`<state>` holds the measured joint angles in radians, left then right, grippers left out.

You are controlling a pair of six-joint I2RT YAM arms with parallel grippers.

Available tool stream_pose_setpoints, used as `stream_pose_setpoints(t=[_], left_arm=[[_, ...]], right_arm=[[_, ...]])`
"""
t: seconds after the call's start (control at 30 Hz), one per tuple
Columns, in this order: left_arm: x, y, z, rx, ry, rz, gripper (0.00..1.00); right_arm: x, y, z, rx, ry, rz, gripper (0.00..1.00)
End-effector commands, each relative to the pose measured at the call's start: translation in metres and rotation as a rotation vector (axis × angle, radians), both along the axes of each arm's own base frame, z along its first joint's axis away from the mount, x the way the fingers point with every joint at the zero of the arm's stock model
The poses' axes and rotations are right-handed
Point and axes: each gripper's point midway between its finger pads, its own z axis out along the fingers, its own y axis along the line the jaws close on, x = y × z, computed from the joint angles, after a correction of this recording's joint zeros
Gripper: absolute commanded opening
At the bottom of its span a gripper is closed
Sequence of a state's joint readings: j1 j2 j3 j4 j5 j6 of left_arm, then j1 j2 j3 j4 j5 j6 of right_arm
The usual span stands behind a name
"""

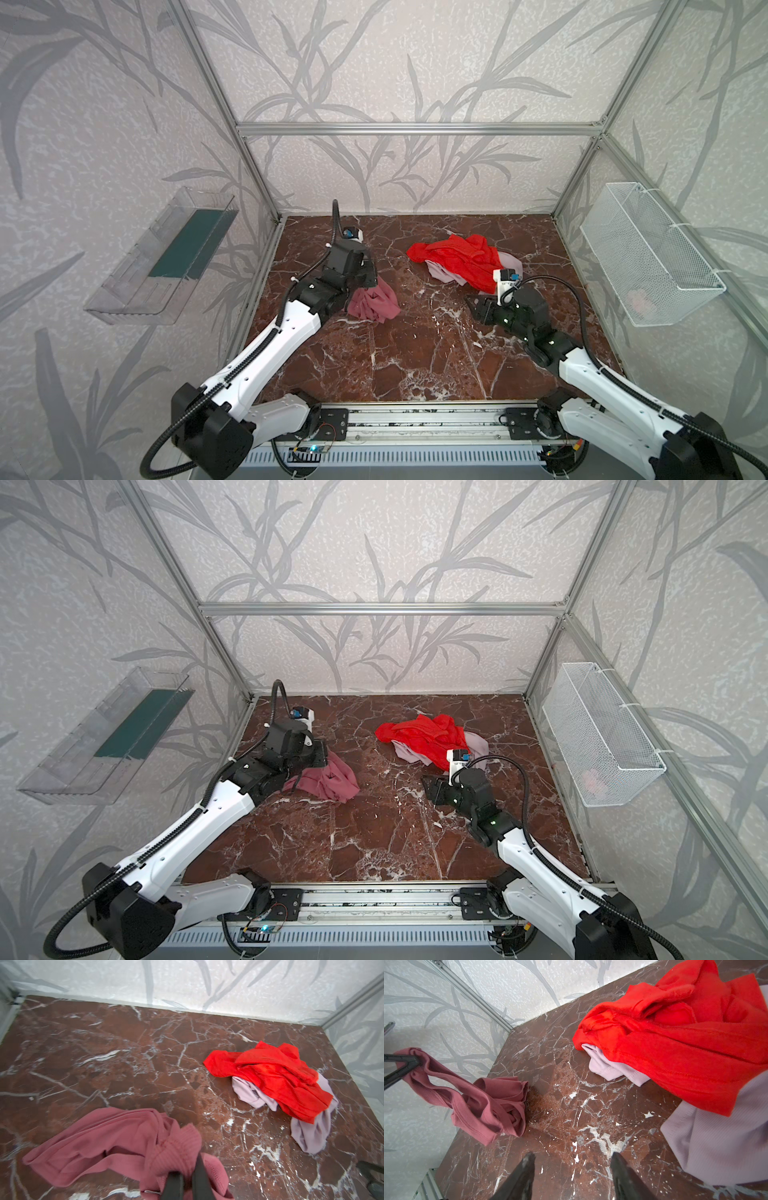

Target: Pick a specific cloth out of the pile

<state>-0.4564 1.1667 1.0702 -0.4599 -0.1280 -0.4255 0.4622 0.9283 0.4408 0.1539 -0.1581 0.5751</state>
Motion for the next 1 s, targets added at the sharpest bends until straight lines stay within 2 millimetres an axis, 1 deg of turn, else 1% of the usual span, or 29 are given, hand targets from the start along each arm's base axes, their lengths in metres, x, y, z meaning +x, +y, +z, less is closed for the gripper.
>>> stream_pose_setpoints(t=[0.0,0.13,0.27,0.47,0.57,0.7,0.8,0.9,0.97], left_arm=[[-0.001,0.026,0.002,0.021,0.001,0.055,0.00],[0.005,0.057,0.004,0.038,0.007,0.136,0.00],[0.015,0.088,-0.007,0.058,0.041,0.214,0.00],[0.028,0.123,-0.028,0.102,0.087,0.307,0.00],[0.033,0.136,-0.037,0.095,0.109,0.342,0.00],[0.036,0.148,-0.055,0.098,0.137,0.376,0.00],[0.035,0.162,-0.071,0.131,0.167,0.421,0.00],[0.034,0.168,-0.087,0.134,0.199,0.441,0.00],[0.035,0.169,-0.094,0.126,0.210,0.443,0.00]], right_arm=[[0.003,0.003,0.006,0.033,-0.021,0.008,0.59],[0.005,0.007,0.006,0.043,-0.015,0.017,0.59],[0.007,0.009,0.006,0.049,-0.013,0.019,0.59],[0.009,0.010,0.003,0.041,-0.007,0.025,0.59],[0.011,0.011,0.003,0.037,-0.006,0.024,0.58],[0.014,0.013,0.001,0.035,0.000,0.026,0.59],[0.016,0.014,-0.001,0.032,0.008,0.030,0.59],[0.017,0.016,-0.004,0.028,0.013,0.037,0.59],[0.019,0.018,-0.004,0.026,0.016,0.042,0.59]])
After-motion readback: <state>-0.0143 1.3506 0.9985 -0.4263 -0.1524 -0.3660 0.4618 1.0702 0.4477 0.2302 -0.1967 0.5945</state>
